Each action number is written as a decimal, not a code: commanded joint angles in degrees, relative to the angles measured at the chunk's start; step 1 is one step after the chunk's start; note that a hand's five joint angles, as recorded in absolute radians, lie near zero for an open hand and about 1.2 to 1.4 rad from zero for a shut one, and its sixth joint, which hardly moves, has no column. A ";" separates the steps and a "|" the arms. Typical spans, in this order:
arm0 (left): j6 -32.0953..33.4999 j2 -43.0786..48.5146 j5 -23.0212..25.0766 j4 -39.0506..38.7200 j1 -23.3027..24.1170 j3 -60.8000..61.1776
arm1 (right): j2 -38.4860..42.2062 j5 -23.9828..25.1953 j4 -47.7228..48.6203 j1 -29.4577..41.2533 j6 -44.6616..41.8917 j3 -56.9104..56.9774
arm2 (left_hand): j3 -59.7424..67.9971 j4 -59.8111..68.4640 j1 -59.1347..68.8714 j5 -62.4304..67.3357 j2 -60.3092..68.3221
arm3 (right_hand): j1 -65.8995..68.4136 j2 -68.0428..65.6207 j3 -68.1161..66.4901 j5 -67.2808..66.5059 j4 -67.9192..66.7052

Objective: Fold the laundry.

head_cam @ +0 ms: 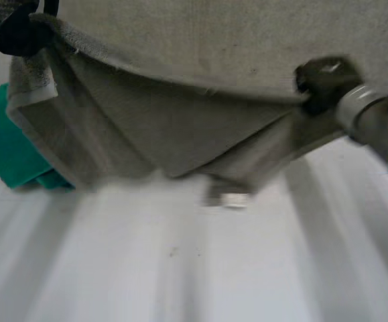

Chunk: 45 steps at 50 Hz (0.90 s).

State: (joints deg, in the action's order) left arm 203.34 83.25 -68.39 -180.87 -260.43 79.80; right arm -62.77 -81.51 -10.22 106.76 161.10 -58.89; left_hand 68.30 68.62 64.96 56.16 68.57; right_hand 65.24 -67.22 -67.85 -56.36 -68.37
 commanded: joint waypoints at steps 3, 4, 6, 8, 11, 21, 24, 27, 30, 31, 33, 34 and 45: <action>0.22 7.08 0.27 3.31 -0.42 0.97 | -16.58 1.09 -14.99 -3.32 -13.17 -1.06 | 11.70 11.38 15.04 13.84 11.43 | 14.76 -12.78 -12.15 -13.64 -11.63; 0.22 7.80 0.36 4.28 -0.42 1.15 | -18.34 1.18 -17.18 -3.49 -14.92 -0.97 | 11.70 11.38 15.04 13.84 11.43 | 14.76 -12.78 -12.15 -13.64 -11.63; 0.30 10.68 0.45 7.79 -0.34 1.76 | -19.14 1.18 -19.04 -4.02 -17.12 -1.23 | 11.70 11.38 15.04 13.84 11.43 | 14.76 -12.78 -12.15 -13.64 -11.63; 0.39 12.98 0.45 9.56 -0.25 1.85 | -18.54 1.09 -21.76 -5.68 -20.72 -2.19 | 11.70 11.38 15.04 13.84 11.43 | 14.76 -12.78 -12.15 -13.64 -11.63; 1.27 18.25 0.10 12.55 0.54 1.06 | -15.56 0.65 -24.31 -7.35 -25.64 -3.42 | 11.70 11.38 15.04 13.84 11.43 | 14.76 -12.78 -12.15 -13.64 -11.63; 10.76 38.36 -4.80 10.63 4.31 -14.88 | -1.67 0.04 -21.17 -7.01 -25.58 2.09 | 11.70 11.38 15.04 13.84 11.43 | 14.76 -12.78 -12.15 -13.64 -11.63; 11.02 41.63 -7.80 7.12 5.11 -21.94 | 2.91 -2.42 -13.80 -6.92 -20.75 8.95 | 11.70 11.38 15.04 13.84 11.43 | 14.76 -12.78 -12.15 -13.64 -11.63; 10.41 43.66 -9.74 -2.71 5.99 -30.21 | 4.49 -6.10 -1.10 -6.75 -14.79 15.09 | 11.70 11.38 15.04 13.84 11.43 | 14.76 -12.78 -12.15 -13.64 -11.63; 9.71 43.40 -10.10 -16.68 7.31 -33.48 | 3.97 -9.53 16.29 -6.57 -10.12 15.91 | 11.70 11.38 15.04 13.84 11.43 | 14.76 -12.78 -12.15 -13.64 -11.63; 9.45 43.14 -10.18 -20.19 7.57 -33.57 | 3.54 -10.33 20.28 -6.48 -9.50 15.47 | 11.70 11.38 15.04 13.84 11.43 | 14.76 -12.78 -12.15 -13.64 -11.63; 8.31 41.65 -11.06 -28.73 7.92 -34.00 | 2.57 -11.39 26.97 -6.48 -8.96 14.51 | 11.70 11.38 15.04 13.84 11.43 | 14.76 -12.78 -12.15 -13.64 -11.63; 7.78 41.21 -11.33 -30.58 7.92 -34.01 | 1.87 -12.00 31.01 -6.39 -9.05 13.54 | 11.70 11.38 15.04 13.84 11.43 | 14.76 -12.78 -12.15 -13.64 -11.63; 5.31 39.97 -13.17 -21.73 7.75 -26.29 | 3.70 -9.29 23.94 -6.57 -9.05 10.82 | 11.70 11.38 15.04 13.84 11.43 | 14.76 -12.78 -12.15 -13.64 -11.63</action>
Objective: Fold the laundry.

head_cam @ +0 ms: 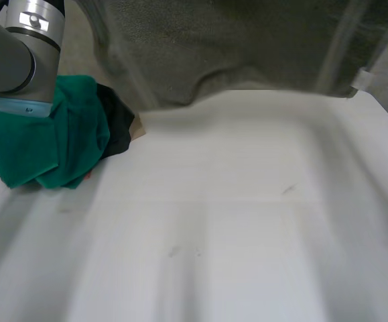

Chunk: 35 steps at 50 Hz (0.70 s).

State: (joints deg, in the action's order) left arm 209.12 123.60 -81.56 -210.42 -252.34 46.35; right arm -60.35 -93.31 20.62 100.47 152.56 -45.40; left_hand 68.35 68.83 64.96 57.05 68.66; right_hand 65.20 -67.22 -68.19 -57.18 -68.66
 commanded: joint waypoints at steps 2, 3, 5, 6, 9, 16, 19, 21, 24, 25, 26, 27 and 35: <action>-0.38 -0.46 0.09 8.01 -0.17 9.80 | 2.25 4.54 -9.72 -0.54 -0.51 -4.60 | 11.65 11.17 15.04 12.95 11.34 | 14.80 -12.78 -11.81 -12.82 -11.34; -0.38 -0.55 0.17 8.01 -0.35 12.68 | 2.78 5.41 -10.59 -0.54 -0.59 -5.39 | 11.65 11.17 15.04 12.95 11.34 | 14.80 -12.78 -11.81 -12.82 -11.34; -0.29 -0.47 0.35 8.01 -0.26 15.51 | 4.09 8.22 -12.70 -0.72 -0.51 -8.19 | 11.65 11.17 15.04 12.95 11.34 | 14.80 -12.78 -11.81 -12.82 -11.34; -0.21 -0.38 0.44 8.01 -0.17 16.92 | 4.71 8.93 -13.23 -0.72 -0.51 -9.25 | 11.65 11.17 15.04 12.95 11.34 | 14.80 -12.78 -11.81 -12.82 -11.34; -0.12 0.24 1.40 8.18 0.00 22.02 | 7.26 10.78 -15.08 -0.81 -0.77 -13.38 | 11.65 11.17 15.04 12.95 11.34 | 14.80 -12.78 -11.81 -12.82 -11.34; 0.23 4.72 3.07 10.37 1.49 29.84 | 12.53 10.70 -22.53 -0.63 -4.88 -17.78 | 11.65 11.17 15.04 12.95 11.34 | 14.80 -12.78 -11.81 -12.82 -11.34; 1.46 3.67 3.07 14.67 2.11 33.79 | 11.93 10.08 -26.41 -0.72 -7.79 -19.98 | 11.65 11.17 15.04 12.95 11.34 | 14.80 -12.78 -11.81 -12.82 -11.34; 2.77 1.31 2.99 18.01 2.03 36.08 | 9.82 9.12 -30.72 -1.15 -10.87 -23.05 | 11.65 11.17 15.04 12.95 11.34 | 14.80 -12.78 -11.81 -12.82 -11.34; 7.86 -5.28 2.99 26.62 1.85 41.26 | 4.57 7.37 -36.50 -3.25 -15.42 -28.92 | 11.65 11.17 15.04 12.95 11.34 | 14.80 -12.78 -11.81 -12.82 -11.34; 9.45 -6.86 2.90 29.08 1.85 42.75 | 2.80 7.01 -38.01 -4.05 -16.93 -30.60 | 11.65 11.17 15.04 12.95 11.34 | 14.80 -12.78 -11.81 -12.82 -11.34; 12.42 -9.93 2.55 34.06 1.85 45.64 | 1.13 6.66 -39.50 -4.84 -18.59 -32.36 | 11.65 11.17 15.04 12.95 11.34 | 14.80 -12.78 -11.81 -12.82 -11.34; 13.75 -11.26 2.46 36.63 1.76 46.97 | -0.71 6.48 -40.91 -5.72 -20.52 -34.29 | 11.65 11.17 15.04 12.95 11.34 | 14.80 -12.78 -11.81 -12.82 -11.34; 21.50 -18.92 -0.09 57.93 2.11 52.62 | -10.22 6.39 -47.78 -10.65 -38.64 -47.93 | 11.65 11.17 15.04 12.95 11.34 | 14.80 -12.78 -11.81 -12.82 -11.34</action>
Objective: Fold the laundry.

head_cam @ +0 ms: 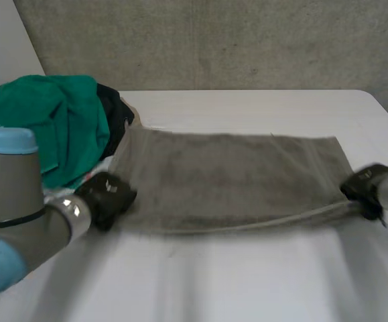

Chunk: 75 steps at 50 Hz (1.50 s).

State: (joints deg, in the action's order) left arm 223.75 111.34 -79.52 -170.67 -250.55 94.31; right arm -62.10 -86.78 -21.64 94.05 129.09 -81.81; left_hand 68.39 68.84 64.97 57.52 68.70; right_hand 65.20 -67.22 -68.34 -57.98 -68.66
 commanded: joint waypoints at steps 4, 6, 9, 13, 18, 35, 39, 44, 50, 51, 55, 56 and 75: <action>7.05 -4.65 -2.48 14.85 0.58 1.41 | -8.65 -0.05 -4.74 -3.96 -14.57 -11.27 | 11.61 11.16 15.03 12.48 11.30 | 14.80 -12.78 -11.66 -12.02 -11.34; 7.05 -2.28 -2.66 12.30 0.58 -0.69 | -7.87 -0.05 -2.72 -3.96 -11.76 -8.55 | 11.61 11.16 15.03 12.48 11.30 | 14.80 -12.78 -11.66 -12.02 -11.34; 6.53 2.81 -3.36 6.85 0.85 -6.75 | -3.39 -0.67 1.59 -3.79 -5.79 -3.81 | 11.61 11.16 15.03 12.48 11.30 | 14.80 -12.78 -11.66 -12.02 -11.34; 6.53 9.67 -4.77 0.96 2.34 -15.01 | 1.71 -1.90 6.51 -2.30 -1.12 2.08 | 11.61 11.16 15.03 12.48 11.30 | 14.80 -12.78 -11.66 -12.02 -11.34; 7.14 19.23 -5.91 -9.13 3.84 -25.29 | 6.45 -3.39 11.52 -0.45 -0.33 7.27 | 11.61 11.16 15.03 12.48 11.30 | 14.80 -12.78 -11.66 -12.02 -11.34; 6.26 34.47 -5.91 -24.89 6.47 -41.58 | 20.26 -9.71 26.56 3.86 1.60 21.17 | -58.39 -58.84 -54.97 -57.52 -58.70 | -55.20 57.22 58.34 57.98 58.66; 6.00 34.03 -5.91 -25.33 7.53 -39.21 | 18.78 -10.43 26.47 4.30 5.10 20.56 | -58.39 -58.84 -54.97 -57.52 -58.70 | -55.20 57.22 58.34 57.98 58.66; 4.68 30.08 -6.09 -26.99 7.97 -34.55 | 12.19 -9.46 25.77 3.42 11.79 16.26 | -58.39 -58.84 -54.97 -57.52 -58.70 | -55.20 57.22 58.34 57.98 58.66; 0.73 20.76 -6.00 -27.52 7.53 -25.41 | 4.10 -2.18 23.40 2.11 14.35 7.21 | -58.39 -58.84 -54.97 -57.52 -58.70 | -55.20 57.22 58.34 57.98 58.66; 0.03 20.06 -6.00 -27.44 7.44 -24.45 | 2.79 0.45 22.35 0.36 14.53 4.32 | -58.39 -58.84 -54.97 -57.52 -58.70 | -55.20 57.22 58.34 57.98 58.66; -3.84 16.28 -5.91 -27.44 7.27 -20.05 | 1.19 5.99 20.32 -3.69 13.92 -1.49 | -58.39 -58.84 -54.97 -57.52 -58.70 | -55.20 57.22 58.34 57.98 58.66; -4.54 15.66 -5.74 -27.44 7.26 -19.26 | 1.19 6.71 20.23 -4.39 13.82 -2.38 | -58.39 -58.84 -54.97 -57.52 -58.70 | -55.20 57.22 58.34 57.98 58.66; -7.45 11.36 -6.00 -27.17 7.70 -13.98 | 6.03 4.18 26.28 -13.97 8.03 -2.65 | -58.39 -58.84 -54.97 -57.52 -58.70 | 14.80 -12.78 -11.66 -12.02 -11.34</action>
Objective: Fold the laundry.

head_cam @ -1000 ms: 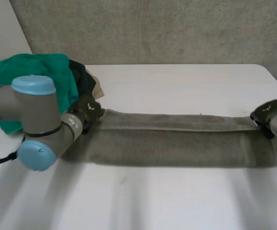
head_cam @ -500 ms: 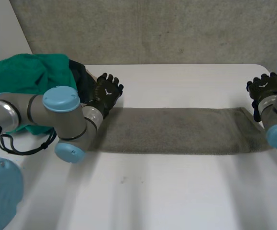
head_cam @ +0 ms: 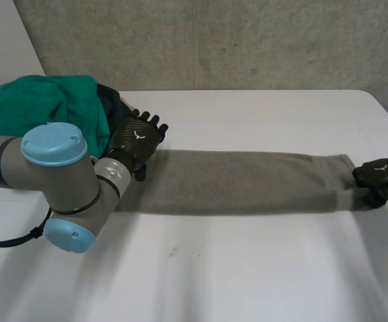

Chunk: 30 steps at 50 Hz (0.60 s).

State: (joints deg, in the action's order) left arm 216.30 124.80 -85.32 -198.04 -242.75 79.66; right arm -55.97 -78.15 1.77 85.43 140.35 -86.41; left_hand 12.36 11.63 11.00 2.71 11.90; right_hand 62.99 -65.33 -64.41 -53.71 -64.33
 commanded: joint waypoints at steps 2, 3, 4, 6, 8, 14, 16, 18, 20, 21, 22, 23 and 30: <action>0.00 -4.03 -0.20 0.20 -0.09 1.72 | -1.42 -5.51 4.55 -6.85 -5.42 2.04 | -2.36 -1.63 -1.00 -2.71 -1.90 | 17.01 -14.67 -15.59 -16.29 -15.67; 0.00 -4.65 -0.11 0.20 -0.09 2.16 | -2.99 -6.65 5.43 -7.99 -9.09 2.30 | -2.36 -1.63 -1.00 -2.71 -1.90 | 17.01 -14.67 -15.59 -16.29 -15.67; 0.00 -5.27 -0.11 0.20 -0.18 2.51 | -3.62 -7.18 6.05 -8.43 -11.39 2.39 | -2.36 -1.63 -1.00 -2.71 -1.90 | 17.01 -14.67 -15.59 -16.29 -15.67; 0.00 -7.02 -0.02 0.20 -0.18 3.66 | -4.58 -7.71 6.67 -9.14 -15.96 2.39 | -2.36 -1.63 -1.00 -2.71 -1.90 | 17.01 -14.67 -15.59 -16.29 -15.67; 0.00 -7.91 -0.02 0.20 -0.27 4.36 | -5.20 -7.89 7.28 -9.05 -20.63 2.74 | -2.36 -1.63 -1.00 -2.71 -1.90 | 17.01 -14.67 -15.59 -16.29 -15.67; -0.17 -10.02 -0.20 0.20 -0.62 5.94 | -6.17 -6.49 12.20 1.29 -18.19 3.18 | -2.36 -1.63 -1.00 -2.71 -1.90 | 17.01 -14.67 -15.59 -16.29 -15.67; -1.40 -10.89 -0.28 0.37 -1.06 6.82 | -7.05 -4.73 15.36 8.84 -13.89 3.09 | -2.36 -1.63 -1.00 -2.71 -1.90 | 17.01 -14.67 -15.59 -16.29 -15.67; -2.63 -11.51 -0.28 0.37 -1.41 7.26 | -8.62 -2.81 17.64 15.16 -10.73 2.74 | -2.31 -1.58 -0.96 -2.66 -1.85 | 17.01 -14.67 -15.59 -16.29 -15.67; -4.82 -12.21 -0.37 0.37 -1.67 7.87 | -9.16 -1.39 18.70 18.35 -9.57 2.65 | -2.31 -1.58 -0.95 -2.66 -1.85 | 17.01 -14.67 -15.59 -16.29 -15.67; -5.53 -12.39 -0.37 0.37 -1.76 7.97 | -9.07 0.79 20.10 22.72 -8.61 2.65 | -2.31 -1.58 -0.95 -2.66 -1.85 | 17.01 -14.67 -15.59 -16.29 -15.67; -6.23 -12.57 -0.37 0.37 -1.76 8.05 | -8.72 1.59 20.55 24.50 -8.60 2.74 | -2.31 -1.58 -0.95 -2.66 -1.85 | 17.01 -14.67 -15.59 -16.29 -15.67; -7.37 -13.00 -0.37 0.46 -1.76 8.23 | -8.20 2.56 21.08 26.70 -8.60 2.83 | -2.31 -1.58 -0.95 -2.66 -1.85 | 17.01 -14.67 -15.59 -16.29 -15.67; -9.23 -13.27 -0.37 0.72 -1.67 8.93 | 2.78 8.19 23.02 42.53 -8.69 6.16 | -2.31 -1.58 -0.95 -2.66 -1.85 | 17.01 -14.67 -15.59 -16.29 -15.67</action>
State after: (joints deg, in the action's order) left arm 208.62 111.76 -85.69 -197.51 -244.52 88.09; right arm -61.20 -73.82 23.88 117.24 131.89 -82.82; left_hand 12.36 11.63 11.00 2.71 11.90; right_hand 63.62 -67.12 -68.31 -57.23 -68.65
